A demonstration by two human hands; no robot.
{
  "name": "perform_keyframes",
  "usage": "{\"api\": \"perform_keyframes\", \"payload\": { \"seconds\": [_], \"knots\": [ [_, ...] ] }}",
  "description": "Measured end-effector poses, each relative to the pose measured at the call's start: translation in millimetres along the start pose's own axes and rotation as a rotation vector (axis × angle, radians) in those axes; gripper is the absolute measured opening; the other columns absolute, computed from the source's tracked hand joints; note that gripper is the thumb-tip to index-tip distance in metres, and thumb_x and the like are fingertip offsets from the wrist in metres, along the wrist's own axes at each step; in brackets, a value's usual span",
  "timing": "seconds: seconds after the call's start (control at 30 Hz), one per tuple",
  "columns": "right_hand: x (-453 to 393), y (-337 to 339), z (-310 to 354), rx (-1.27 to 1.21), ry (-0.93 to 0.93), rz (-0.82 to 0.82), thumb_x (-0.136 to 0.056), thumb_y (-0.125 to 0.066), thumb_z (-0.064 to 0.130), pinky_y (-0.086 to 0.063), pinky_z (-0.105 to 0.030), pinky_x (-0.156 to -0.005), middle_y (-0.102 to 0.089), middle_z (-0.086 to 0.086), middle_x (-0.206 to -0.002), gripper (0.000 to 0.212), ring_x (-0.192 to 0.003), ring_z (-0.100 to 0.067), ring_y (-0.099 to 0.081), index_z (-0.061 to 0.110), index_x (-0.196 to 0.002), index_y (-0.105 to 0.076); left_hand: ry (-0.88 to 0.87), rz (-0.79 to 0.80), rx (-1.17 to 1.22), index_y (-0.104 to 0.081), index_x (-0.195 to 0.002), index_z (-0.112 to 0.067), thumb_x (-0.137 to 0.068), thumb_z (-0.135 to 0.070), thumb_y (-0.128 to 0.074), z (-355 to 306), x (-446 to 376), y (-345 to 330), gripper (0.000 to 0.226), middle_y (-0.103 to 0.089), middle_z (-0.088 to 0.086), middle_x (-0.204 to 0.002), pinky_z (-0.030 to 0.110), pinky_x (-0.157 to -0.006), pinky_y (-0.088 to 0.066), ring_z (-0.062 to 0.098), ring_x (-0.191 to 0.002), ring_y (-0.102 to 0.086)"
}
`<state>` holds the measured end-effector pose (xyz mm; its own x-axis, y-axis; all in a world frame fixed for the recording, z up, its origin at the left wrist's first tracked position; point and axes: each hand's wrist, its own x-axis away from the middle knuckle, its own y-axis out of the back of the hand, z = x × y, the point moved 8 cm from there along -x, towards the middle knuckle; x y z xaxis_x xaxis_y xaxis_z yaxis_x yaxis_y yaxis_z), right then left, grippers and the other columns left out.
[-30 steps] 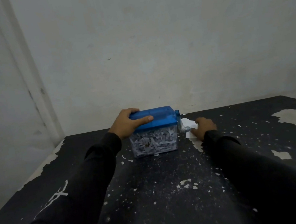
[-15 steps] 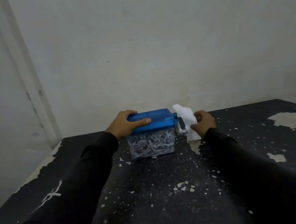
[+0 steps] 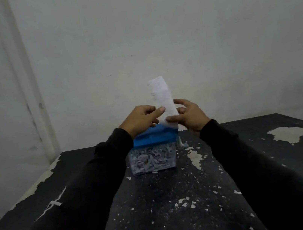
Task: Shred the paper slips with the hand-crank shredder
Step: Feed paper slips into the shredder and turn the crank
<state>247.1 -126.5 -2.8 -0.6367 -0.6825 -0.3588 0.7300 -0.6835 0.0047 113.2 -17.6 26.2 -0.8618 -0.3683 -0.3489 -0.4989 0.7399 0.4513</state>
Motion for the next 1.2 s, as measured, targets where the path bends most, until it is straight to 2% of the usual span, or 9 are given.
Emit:
{"api": "perform_keyframes", "payload": {
  "seconds": [0.1,0.2,0.37,0.47,0.57,0.73,0.83,1.07,1.2],
  "knots": [
    [3,-24,5,-0.019,-0.003,0.095,-0.076,-0.082,-0.006,-0.059,-0.052,-0.090,-0.073,-0.020,-0.112,0.070,-0.102,-0.034,-0.072,0.006,-0.137,-0.049,-0.062,-0.101,0.108,-0.067,-0.130,-0.008,-0.100,-0.020,-0.064,0,-4,6,0.032,-0.074,0.005,-0.119,0.040,-0.092,-0.060,0.021,-0.106,-0.072],
    [4,-30,14,0.035,0.009,0.068,-0.084,-0.081,0.009,-0.061,-0.048,-0.083,-0.075,-0.018,-0.105,0.052,-0.095,-0.032,-0.075,0.002,-0.130,-0.056,-0.079,-0.154,0.141,-0.068,-0.125,-0.004,-0.100,-0.013,-0.063,2,-4,17,0.027,-0.074,0.009,-0.118,0.041,-0.091,-0.060,0.023,-0.104,-0.073],
    [7,-43,31,0.098,0.061,0.032,-0.099,-0.065,0.022,-0.061,-0.034,-0.065,-0.074,-0.015,-0.099,0.027,-0.079,-0.020,-0.074,-0.001,-0.113,-0.064,-0.108,-0.193,0.074,-0.071,-0.111,0.000,-0.103,-0.026,-0.060,2,1,25,0.029,-0.076,0.010,-0.106,0.039,-0.081,-0.063,0.025,-0.094,-0.075],
    [8,-48,32,0.124,0.089,-0.016,-0.101,-0.062,0.024,-0.061,-0.032,-0.061,-0.072,-0.024,-0.096,0.035,-0.075,-0.023,-0.073,-0.010,-0.100,-0.064,-0.128,-0.261,-0.023,-0.072,-0.102,-0.005,-0.106,-0.034,-0.054,2,2,29,0.035,-0.076,0.008,-0.104,0.038,-0.077,-0.062,0.023,-0.090,-0.073],
    [10,-49,30,0.135,0.096,-0.050,-0.101,-0.061,0.028,-0.063,-0.037,-0.066,-0.073,-0.025,-0.098,0.043,-0.081,-0.030,-0.074,-0.015,-0.097,-0.065,-0.142,-0.254,-0.015,-0.069,-0.113,-0.012,-0.108,-0.036,-0.048,0,4,25,0.033,-0.074,0.005,-0.111,0.025,-0.073,-0.059,0.016,-0.092,-0.073],
    [11,-50,31,0.113,0.118,-0.073,-0.101,-0.061,0.031,-0.064,-0.040,-0.070,-0.076,-0.016,-0.096,0.041,-0.084,-0.029,-0.075,-0.008,-0.099,-0.071,-0.178,-0.256,-0.005,-0.068,-0.118,-0.014,-0.108,-0.036,-0.047,-1,7,24,0.032,-0.072,-0.002,-0.108,0.019,-0.067,-0.057,0.011,-0.090,-0.072],
    [13,-48,31,0.034,0.127,-0.097,-0.100,-0.063,0.025,-0.061,-0.031,-0.062,-0.077,-0.013,-0.095,0.031,-0.081,-0.025,-0.075,-0.004,-0.101,-0.072,-0.205,-0.296,-0.025,-0.071,-0.105,-0.014,-0.107,-0.036,-0.051,-1,9,28,0.030,-0.073,-0.003,-0.102,0.018,-0.063,-0.054,0.010,-0.082,-0.072],
    [15,-54,29,-0.108,0.172,-0.109,-0.096,-0.067,0.008,-0.063,-0.042,-0.079,-0.076,-0.016,-0.102,0.017,-0.093,-0.032,-0.074,-0.003,-0.107,-0.071,-0.240,-0.410,-0.047,-0.063,-0.068,-0.019,-0.105,-0.032,-0.055,-5,17,33,0.040,-0.068,-0.007,-0.070,0.012,-0.050,-0.042,0.001,-0.053,-0.061],
    [17,-58,32,-0.097,0.203,-0.097,-0.096,-0.066,0.006,-0.063,-0.038,-0.079,-0.077,-0.010,-0.101,0.016,-0.090,-0.024,-0.075,0.000,-0.110,-0.071,-0.248,-0.463,-0.090,-0.064,-0.067,-0.018,-0.105,-0.036,-0.054,-6,21,35,0.043,-0.067,-0.005,-0.067,0.016,-0.048,-0.041,0.003,-0.051,-0.059]
  ]
}}
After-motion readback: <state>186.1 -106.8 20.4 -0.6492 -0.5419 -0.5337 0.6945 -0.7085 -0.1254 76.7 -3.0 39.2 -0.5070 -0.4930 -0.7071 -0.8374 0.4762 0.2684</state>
